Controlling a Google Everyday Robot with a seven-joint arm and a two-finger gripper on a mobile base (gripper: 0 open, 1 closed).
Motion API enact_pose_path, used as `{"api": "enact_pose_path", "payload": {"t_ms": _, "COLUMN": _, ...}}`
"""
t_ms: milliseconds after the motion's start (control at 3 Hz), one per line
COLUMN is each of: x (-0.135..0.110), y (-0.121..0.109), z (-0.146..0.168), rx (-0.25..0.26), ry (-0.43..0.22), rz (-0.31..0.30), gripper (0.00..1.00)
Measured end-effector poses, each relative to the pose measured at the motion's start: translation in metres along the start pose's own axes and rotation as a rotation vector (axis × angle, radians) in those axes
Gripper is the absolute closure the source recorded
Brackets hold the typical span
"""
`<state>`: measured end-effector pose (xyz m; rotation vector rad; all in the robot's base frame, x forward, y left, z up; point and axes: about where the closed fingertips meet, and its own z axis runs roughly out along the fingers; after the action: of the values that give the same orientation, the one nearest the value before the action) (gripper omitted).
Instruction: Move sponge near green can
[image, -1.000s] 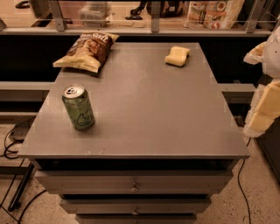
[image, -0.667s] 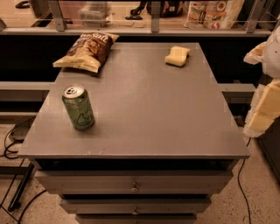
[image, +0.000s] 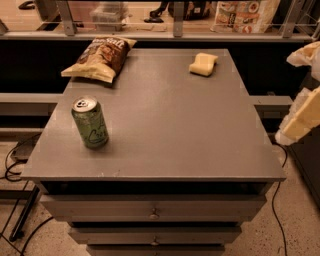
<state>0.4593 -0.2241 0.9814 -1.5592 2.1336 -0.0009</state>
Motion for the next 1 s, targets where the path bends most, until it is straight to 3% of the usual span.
{"api": "enact_pose_path", "payload": {"t_ms": 333, "x": -0.01, "y": -0.029, "z": 0.008, "rx": 0.056, "ry": -0.123, "rz": 0.049, "gripper": 0.0}}
{"api": "enact_pose_path", "payload": {"t_ms": 667, "x": -0.018, "y": -0.079, "z": 0.025, "rx": 0.117, "ry": -0.233, "rz": 0.119, "gripper": 0.0}}
{"api": "enact_pose_path", "payload": {"t_ms": 1000, "x": -0.018, "y": -0.079, "z": 0.025, "rx": 0.117, "ry": -0.233, "rz": 0.119, "gripper": 0.0}}
